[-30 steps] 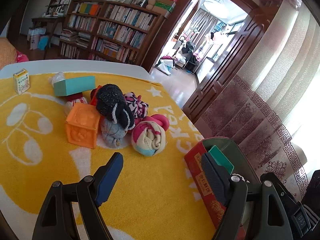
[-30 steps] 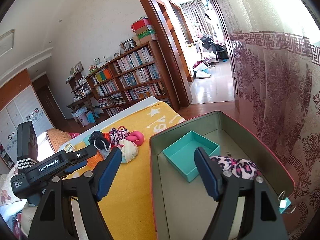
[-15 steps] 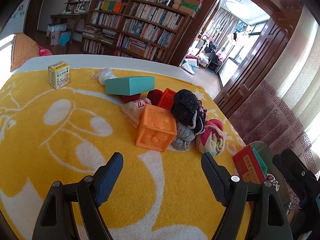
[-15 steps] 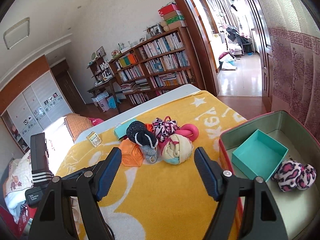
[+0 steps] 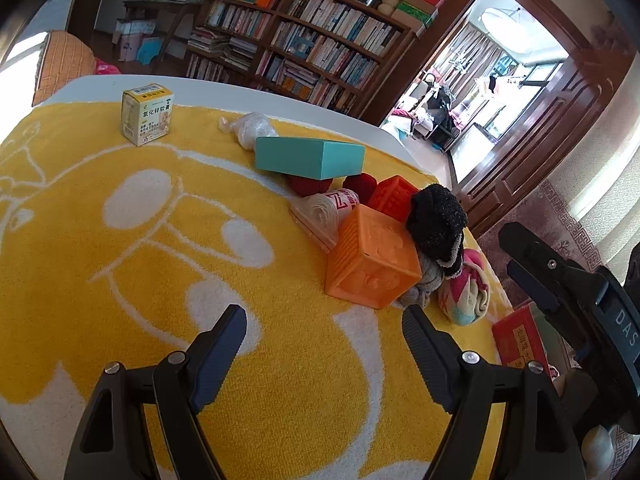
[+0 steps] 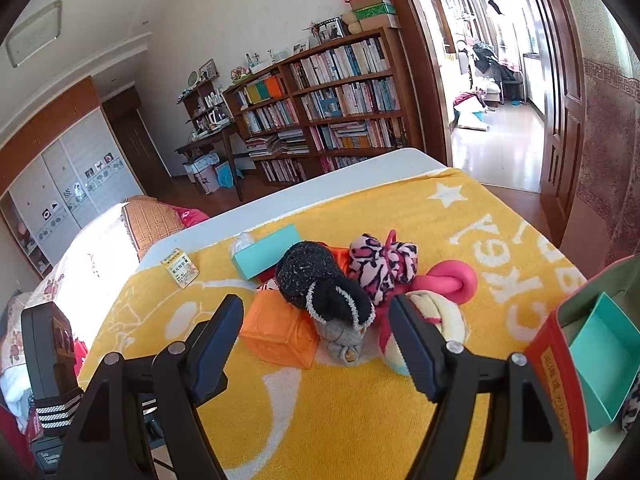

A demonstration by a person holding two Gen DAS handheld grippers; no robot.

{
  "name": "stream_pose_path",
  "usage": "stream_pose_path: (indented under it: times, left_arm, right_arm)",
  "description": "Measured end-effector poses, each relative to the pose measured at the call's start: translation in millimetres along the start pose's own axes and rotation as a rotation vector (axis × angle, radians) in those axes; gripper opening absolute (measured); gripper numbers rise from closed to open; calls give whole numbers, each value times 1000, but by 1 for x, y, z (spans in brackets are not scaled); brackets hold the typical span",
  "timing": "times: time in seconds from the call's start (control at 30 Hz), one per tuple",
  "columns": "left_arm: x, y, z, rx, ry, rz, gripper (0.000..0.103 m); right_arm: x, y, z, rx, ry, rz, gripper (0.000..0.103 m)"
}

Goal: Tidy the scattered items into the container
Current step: 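Grasp the black knit hat with the right gripper while the left gripper grasps the orange block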

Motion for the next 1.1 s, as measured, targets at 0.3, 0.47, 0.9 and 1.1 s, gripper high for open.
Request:
stream_pose_path:
  times: [0.3,0.47,0.9,1.1]
  left_arm:
    - [0,-5,3,15,14,13,82]
    - [0,-7,4,9,18,12,82]
    - [-4,-14,-33,-23,-76,5,82]
    - [-11,-27,-60,-37,-148,-2,82]
  right_arm:
    - [-7,-45,-5,21,32,55,78]
    - [1,-63,-13,24,31,96,58]
    - [-17,-19,-34,-18,-99,-57,53]
    - [-24,-6,-38,-27,-114,-96,53]
Point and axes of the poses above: each gripper's, at about its wrist camera, not at the fingertips, and y roughly against the way its jaws point, z to its left, x to its underside, the point moved 5 cm from there along -y, roughly the way its jaws point, and after that the axes turned 14 degrees about -x, right-handed, at the moved point
